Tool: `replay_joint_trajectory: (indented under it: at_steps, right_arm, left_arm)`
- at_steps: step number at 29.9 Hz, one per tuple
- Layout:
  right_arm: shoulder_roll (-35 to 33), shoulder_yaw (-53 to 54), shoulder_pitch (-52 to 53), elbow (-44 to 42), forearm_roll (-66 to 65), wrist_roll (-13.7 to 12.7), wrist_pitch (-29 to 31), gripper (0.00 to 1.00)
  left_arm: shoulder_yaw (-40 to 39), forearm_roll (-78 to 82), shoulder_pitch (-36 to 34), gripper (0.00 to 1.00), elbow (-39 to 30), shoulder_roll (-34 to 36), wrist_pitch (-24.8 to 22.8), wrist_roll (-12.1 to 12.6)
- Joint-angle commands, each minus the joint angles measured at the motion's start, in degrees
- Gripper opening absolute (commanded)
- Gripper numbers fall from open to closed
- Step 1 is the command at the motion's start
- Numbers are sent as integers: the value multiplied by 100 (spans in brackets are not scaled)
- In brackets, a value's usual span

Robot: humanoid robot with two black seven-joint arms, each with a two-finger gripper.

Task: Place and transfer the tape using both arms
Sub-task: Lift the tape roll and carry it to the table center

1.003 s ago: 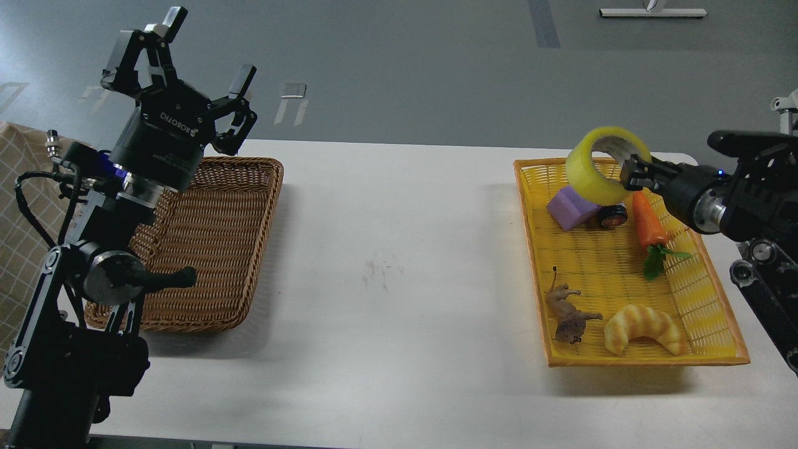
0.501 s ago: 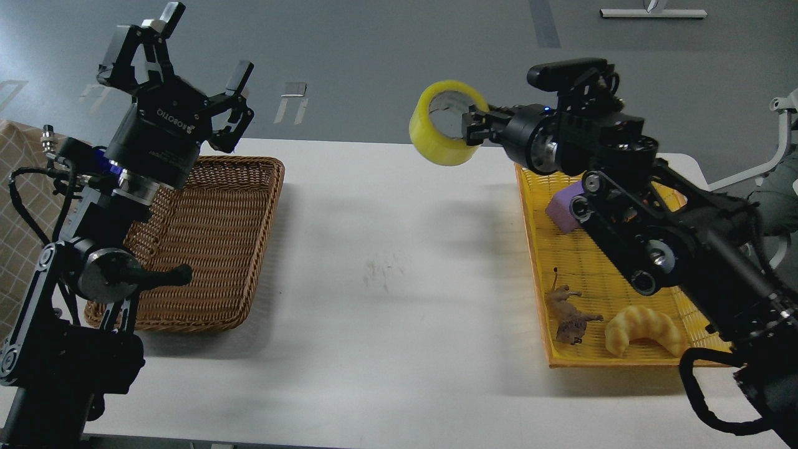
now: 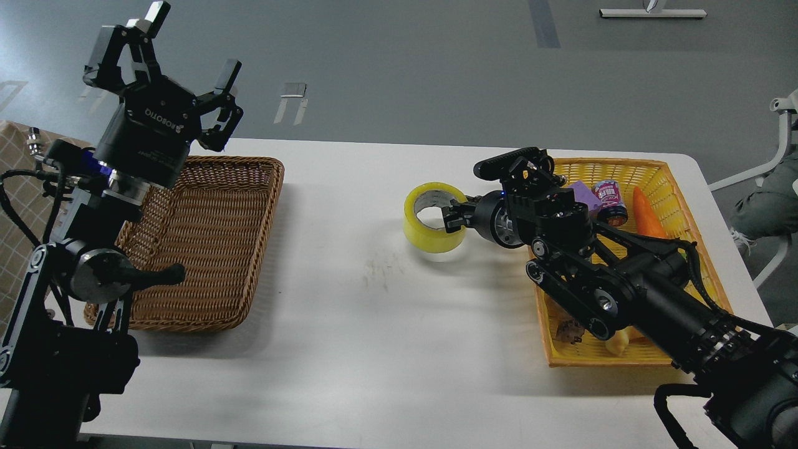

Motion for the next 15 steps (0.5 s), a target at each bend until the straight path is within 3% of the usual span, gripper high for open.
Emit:
replay_joint_trajectory:
  at_steps: [1, 15]
  right_arm:
    - [-1, 8, -78, 21, 20, 0, 0, 0]
    - [-1, 61, -333, 21, 29, -8, 0, 0]
  left_arm:
    - [7, 0, 0, 98, 13, -9, 17, -1]
    - [-81, 0, 17, 98, 14, 17, 17, -1]
